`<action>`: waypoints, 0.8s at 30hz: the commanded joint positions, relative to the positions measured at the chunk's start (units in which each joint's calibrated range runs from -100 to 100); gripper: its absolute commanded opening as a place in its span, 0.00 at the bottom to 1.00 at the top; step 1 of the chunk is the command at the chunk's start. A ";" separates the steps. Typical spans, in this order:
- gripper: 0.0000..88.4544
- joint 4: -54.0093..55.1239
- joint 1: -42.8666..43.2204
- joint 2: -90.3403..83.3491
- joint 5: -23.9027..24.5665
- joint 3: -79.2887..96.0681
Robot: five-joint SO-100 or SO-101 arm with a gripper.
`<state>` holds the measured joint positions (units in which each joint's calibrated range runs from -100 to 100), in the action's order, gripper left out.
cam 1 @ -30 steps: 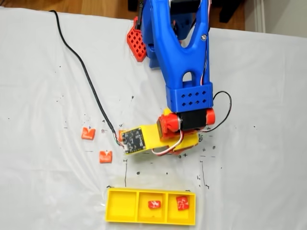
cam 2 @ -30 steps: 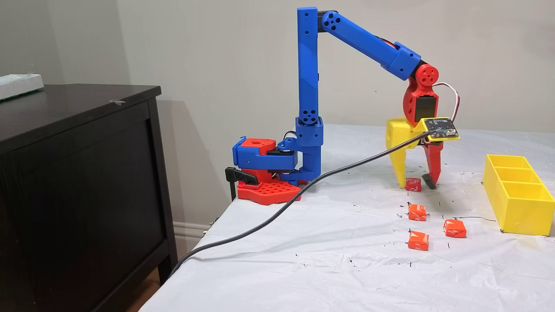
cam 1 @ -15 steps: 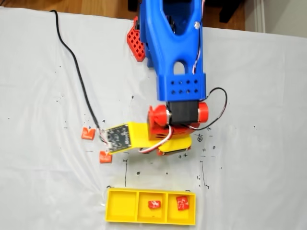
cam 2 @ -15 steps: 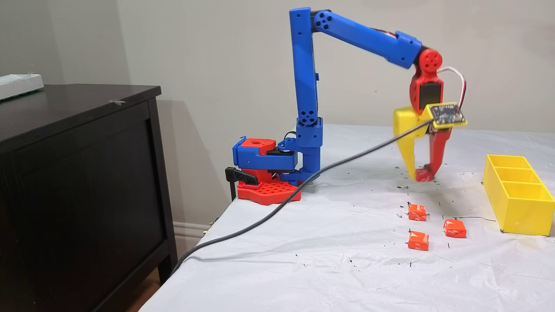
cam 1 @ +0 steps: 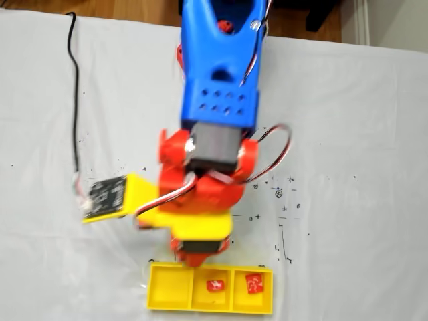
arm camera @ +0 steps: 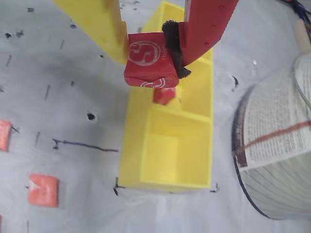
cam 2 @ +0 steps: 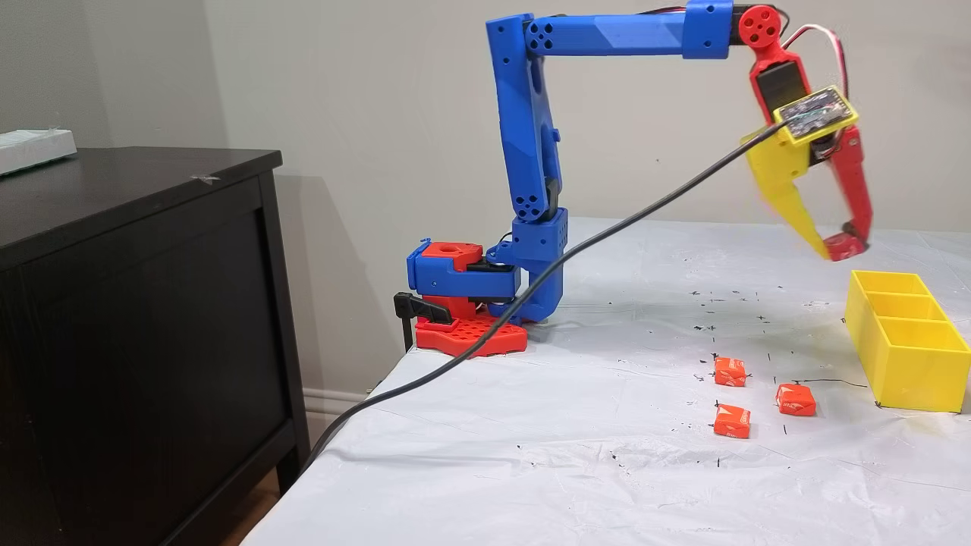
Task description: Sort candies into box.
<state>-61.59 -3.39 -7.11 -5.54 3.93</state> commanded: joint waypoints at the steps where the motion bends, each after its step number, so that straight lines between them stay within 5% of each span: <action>1: 0.00 1.37 -1.95 5.58 -0.98 -14.18; 24: 0.00 -1.98 -2.49 20.00 -1.22 -23.01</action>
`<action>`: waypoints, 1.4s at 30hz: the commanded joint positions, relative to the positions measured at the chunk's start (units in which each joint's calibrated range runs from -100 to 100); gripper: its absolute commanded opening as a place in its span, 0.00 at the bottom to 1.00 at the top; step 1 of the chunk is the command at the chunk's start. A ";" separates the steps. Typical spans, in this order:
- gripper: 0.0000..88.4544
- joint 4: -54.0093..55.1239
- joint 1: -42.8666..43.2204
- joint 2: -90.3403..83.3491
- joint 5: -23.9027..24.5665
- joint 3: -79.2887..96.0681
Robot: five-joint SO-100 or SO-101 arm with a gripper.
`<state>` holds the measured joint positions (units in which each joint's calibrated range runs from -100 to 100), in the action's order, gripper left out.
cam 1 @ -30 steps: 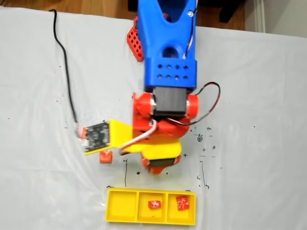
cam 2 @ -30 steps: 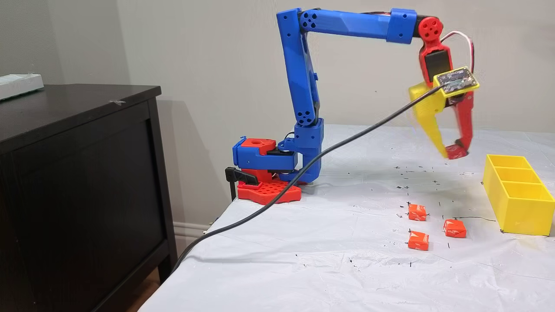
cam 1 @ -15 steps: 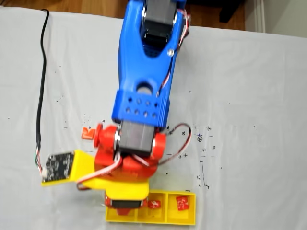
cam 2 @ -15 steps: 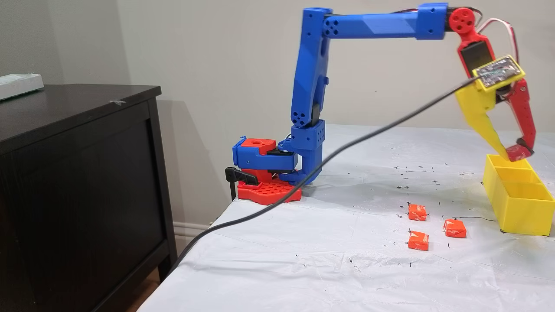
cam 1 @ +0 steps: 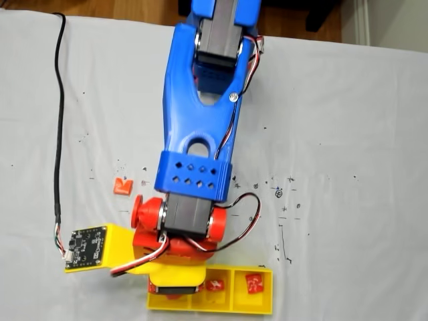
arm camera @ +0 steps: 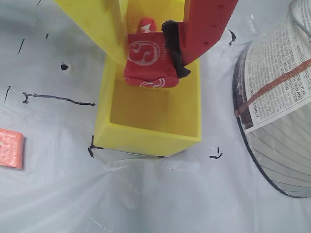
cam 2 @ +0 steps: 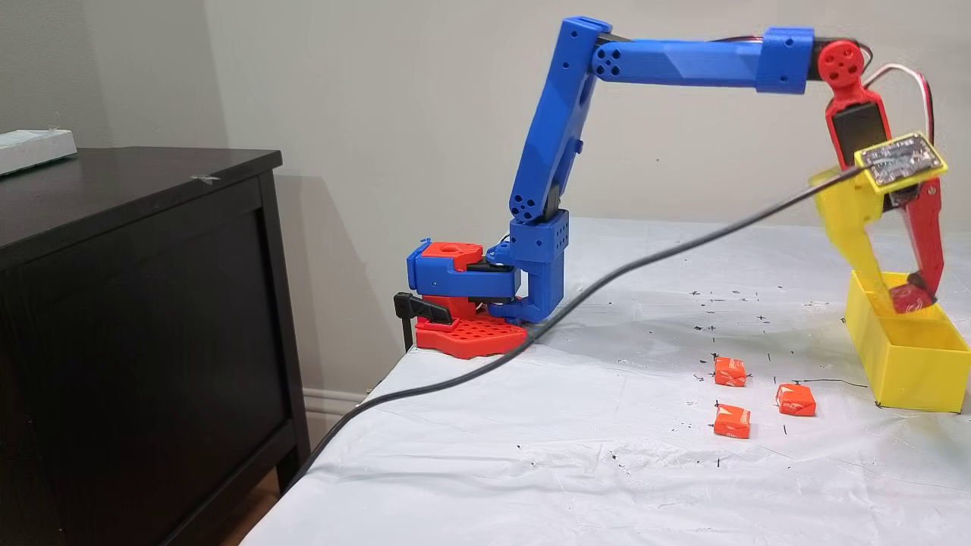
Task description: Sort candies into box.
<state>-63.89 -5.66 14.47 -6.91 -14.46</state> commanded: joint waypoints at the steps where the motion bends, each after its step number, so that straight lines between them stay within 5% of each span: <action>1: 0.00 0.40 -0.14 -1.57 0.15 -4.52; 7: 0.05 0.40 0.04 -0.73 0.10 -5.43; 12: 0.27 -0.01 0.04 -0.13 0.24 -5.89; 20: 0.32 -0.09 -0.05 -0.22 0.49 -5.89; 26: 0.22 -0.50 -0.41 -1.74 0.15 -5.52; 29: 0.05 -0.66 -0.86 -3.44 -0.20 -5.43; 42: 0.00 -5.17 -1.41 -18.88 -4.49 12.41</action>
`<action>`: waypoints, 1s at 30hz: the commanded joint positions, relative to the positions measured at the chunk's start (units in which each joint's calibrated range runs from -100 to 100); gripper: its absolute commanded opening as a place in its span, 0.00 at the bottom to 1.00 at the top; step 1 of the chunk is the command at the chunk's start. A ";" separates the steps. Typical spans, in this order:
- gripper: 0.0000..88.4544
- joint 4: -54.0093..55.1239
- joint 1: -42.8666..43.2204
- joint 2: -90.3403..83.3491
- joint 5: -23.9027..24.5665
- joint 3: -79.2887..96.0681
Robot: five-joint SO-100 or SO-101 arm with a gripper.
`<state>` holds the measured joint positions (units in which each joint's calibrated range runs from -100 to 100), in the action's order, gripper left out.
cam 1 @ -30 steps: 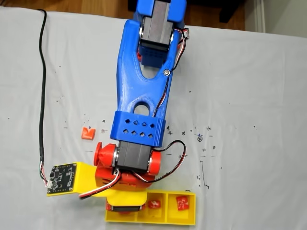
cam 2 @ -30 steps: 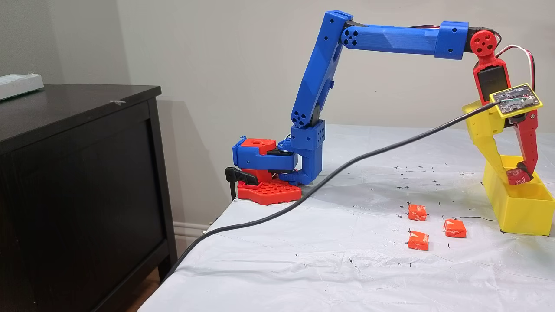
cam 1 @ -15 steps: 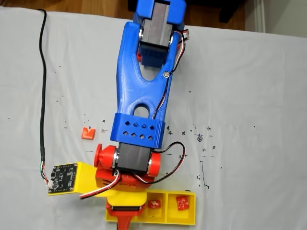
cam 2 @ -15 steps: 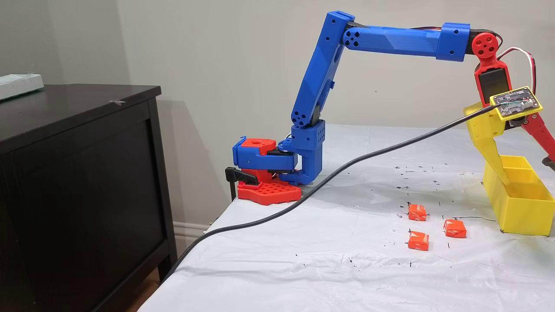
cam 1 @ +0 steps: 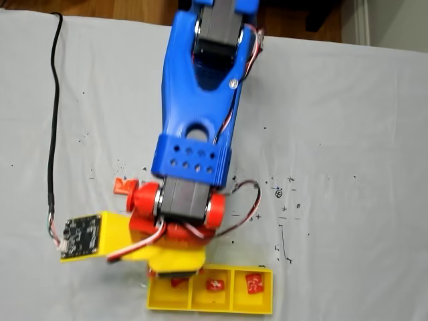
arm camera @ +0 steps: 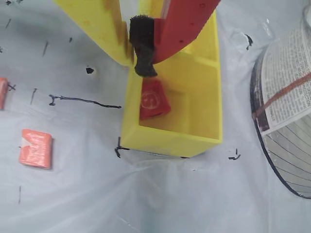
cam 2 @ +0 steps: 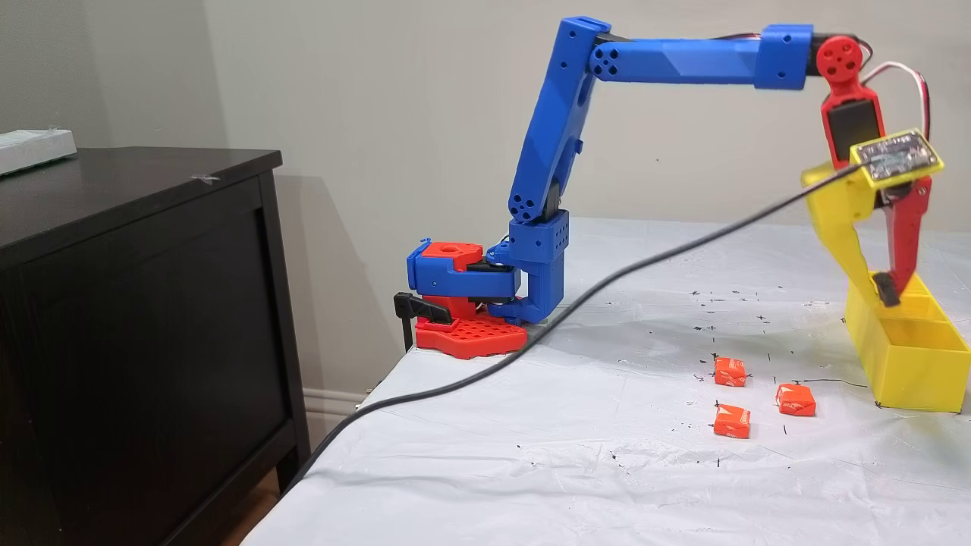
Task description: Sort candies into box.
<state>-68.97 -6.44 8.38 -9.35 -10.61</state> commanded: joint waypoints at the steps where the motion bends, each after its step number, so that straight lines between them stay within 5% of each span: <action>1: 0.00 0.00 -0.81 -15.16 -2.64 11.93; 17: 0.01 2.62 -4.98 -26.87 -6.84 38.42; 30: 0.31 3.27 -5.79 -20.93 -6.15 35.78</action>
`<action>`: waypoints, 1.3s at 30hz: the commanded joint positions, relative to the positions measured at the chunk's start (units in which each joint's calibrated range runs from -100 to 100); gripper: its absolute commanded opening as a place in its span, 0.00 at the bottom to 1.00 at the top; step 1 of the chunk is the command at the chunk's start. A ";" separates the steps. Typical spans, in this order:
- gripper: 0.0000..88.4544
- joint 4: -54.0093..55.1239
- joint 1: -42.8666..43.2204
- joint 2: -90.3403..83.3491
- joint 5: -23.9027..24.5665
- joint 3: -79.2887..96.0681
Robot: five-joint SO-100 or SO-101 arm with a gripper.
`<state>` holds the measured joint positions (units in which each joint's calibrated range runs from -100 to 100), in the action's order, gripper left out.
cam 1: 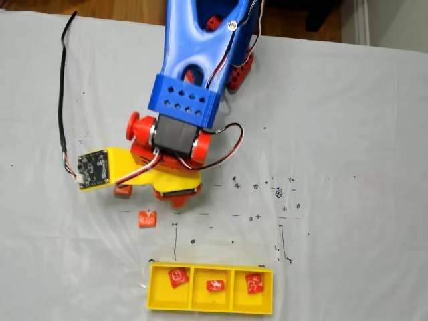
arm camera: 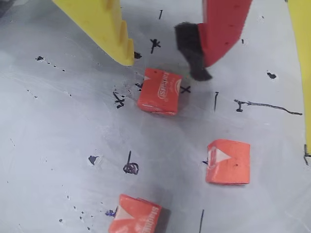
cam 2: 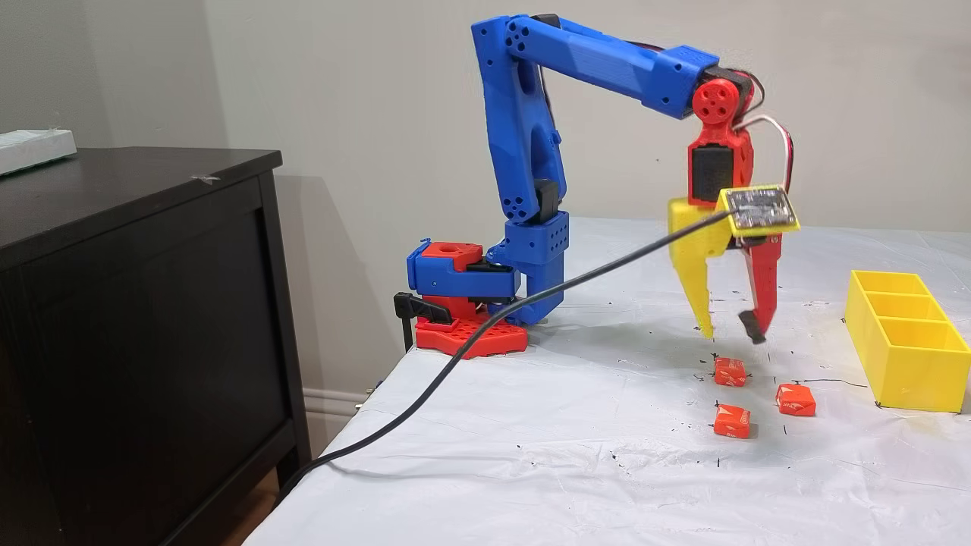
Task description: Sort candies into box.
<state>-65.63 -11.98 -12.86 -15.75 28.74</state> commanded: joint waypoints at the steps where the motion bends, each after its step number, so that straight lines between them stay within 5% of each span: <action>1: 0.33 -0.06 -0.16 1.24 0.39 -3.94; 32: 0.28 6.00 0.02 13.62 0.68 -4.03; 39: 0.06 7.06 0.20 13.54 0.83 -2.93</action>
<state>-58.49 -12.06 1.18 -15.07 26.52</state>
